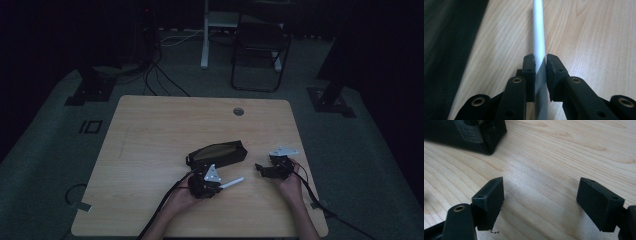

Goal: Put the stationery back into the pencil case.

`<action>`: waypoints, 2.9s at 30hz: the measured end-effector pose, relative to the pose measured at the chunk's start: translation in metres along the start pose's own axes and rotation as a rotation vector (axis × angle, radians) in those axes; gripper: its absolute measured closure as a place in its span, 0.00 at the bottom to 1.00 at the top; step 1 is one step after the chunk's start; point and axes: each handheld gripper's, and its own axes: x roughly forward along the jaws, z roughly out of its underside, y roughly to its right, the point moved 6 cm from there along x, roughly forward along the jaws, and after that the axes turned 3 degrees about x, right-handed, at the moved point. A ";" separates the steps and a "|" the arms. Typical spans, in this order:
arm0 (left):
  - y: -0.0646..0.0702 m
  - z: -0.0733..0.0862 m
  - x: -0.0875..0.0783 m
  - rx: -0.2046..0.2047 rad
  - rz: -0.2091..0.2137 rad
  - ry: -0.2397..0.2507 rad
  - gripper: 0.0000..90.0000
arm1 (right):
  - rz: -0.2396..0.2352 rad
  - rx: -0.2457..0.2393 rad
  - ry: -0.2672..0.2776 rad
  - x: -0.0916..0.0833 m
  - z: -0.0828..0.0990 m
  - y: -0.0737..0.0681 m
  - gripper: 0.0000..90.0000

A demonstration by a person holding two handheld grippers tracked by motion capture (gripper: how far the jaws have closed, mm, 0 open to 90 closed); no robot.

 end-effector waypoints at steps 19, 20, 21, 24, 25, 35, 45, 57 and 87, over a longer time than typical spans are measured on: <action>0.007 -0.013 -0.023 0.031 0.014 0.048 0.87 | 0.000 0.001 0.000 0.000 0.000 0.000 0.24; 0.007 -0.013 -0.024 0.034 0.015 0.049 0.87 | 0.000 0.000 0.000 0.000 0.000 0.000 0.24; 0.007 -0.014 -0.025 0.035 0.016 0.051 0.87 | 0.000 0.001 0.000 0.000 0.000 0.000 0.24; 0.008 -0.016 -0.029 0.040 0.018 0.058 0.87 | 0.000 0.001 0.000 0.000 0.000 0.000 0.24; 0.008 -0.017 -0.030 0.046 0.017 0.059 0.87 | 0.000 0.000 0.000 0.000 0.000 0.000 0.24; 0.012 -0.025 -0.038 0.073 0.016 0.067 0.87 | 0.000 0.001 0.000 0.000 0.000 0.000 0.24; 0.013 -0.029 -0.047 0.067 0.022 0.084 0.87 | 0.000 0.001 -0.001 0.000 0.000 0.000 0.24; 0.013 -0.035 -0.056 0.072 0.030 0.100 0.87 | 0.000 0.001 0.000 0.000 0.000 0.000 0.24; 0.005 -0.045 -0.076 0.096 0.020 0.119 0.87 | 0.001 0.000 0.000 0.000 0.000 0.000 0.24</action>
